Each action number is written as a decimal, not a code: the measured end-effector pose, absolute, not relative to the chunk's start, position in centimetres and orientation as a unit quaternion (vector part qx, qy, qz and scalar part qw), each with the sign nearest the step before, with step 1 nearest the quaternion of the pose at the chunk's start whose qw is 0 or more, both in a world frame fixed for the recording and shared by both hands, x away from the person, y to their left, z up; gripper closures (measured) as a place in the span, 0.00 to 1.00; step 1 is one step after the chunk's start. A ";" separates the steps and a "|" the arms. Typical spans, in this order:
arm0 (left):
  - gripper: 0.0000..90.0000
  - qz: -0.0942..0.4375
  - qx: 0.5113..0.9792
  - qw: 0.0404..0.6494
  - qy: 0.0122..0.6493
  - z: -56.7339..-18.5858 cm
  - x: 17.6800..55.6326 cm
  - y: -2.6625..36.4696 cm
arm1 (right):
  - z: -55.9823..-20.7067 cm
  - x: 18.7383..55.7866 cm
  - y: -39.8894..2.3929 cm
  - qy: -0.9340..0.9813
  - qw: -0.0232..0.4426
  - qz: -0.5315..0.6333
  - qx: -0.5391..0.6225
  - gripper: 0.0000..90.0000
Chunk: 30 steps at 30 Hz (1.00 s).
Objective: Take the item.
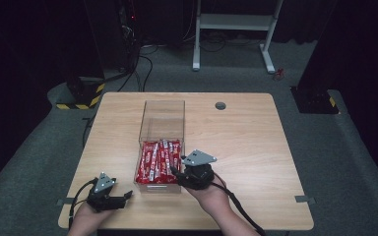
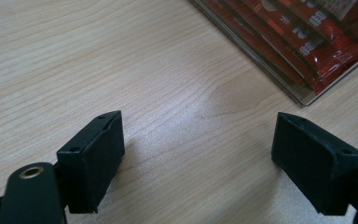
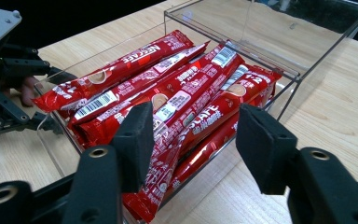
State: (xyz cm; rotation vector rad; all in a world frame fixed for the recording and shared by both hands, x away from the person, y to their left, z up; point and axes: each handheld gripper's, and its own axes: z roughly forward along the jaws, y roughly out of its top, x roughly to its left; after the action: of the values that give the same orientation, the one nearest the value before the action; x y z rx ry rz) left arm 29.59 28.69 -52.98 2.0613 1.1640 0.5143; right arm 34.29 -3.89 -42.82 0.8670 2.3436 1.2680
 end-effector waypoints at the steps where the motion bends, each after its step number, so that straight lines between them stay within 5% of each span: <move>1: 0.19 0.199 0.797 0.352 0.450 -53.0 29.6 28.7 | -42.8 34.3 -3.9 0.825 0.170 0.445 0.304 0.56; 5: 0.19 0.199 0.796 0.352 0.450 -53.0 29.6 28.7 | -43.0 34.2 -3.8 0.826 0.166 0.444 0.307 0.69; 16: 0.19 0.199 0.797 0.352 0.450 -53.0 29.6 28.7 | -43.8 34.3 -3.2 0.832 0.163 0.430 0.309 0.77; 30: 0.19 0.198 0.797 0.352 0.450 -53.0 29.6 28.7 | -44.3 34.0 -3.0 0.827 0.177 0.434 0.309 0.99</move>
State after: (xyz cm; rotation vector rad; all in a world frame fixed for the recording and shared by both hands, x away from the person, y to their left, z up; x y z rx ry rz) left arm 29.59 28.69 -52.97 2.0622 1.1637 0.5131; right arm 34.02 -2.98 -44.29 0.8745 2.3426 1.2297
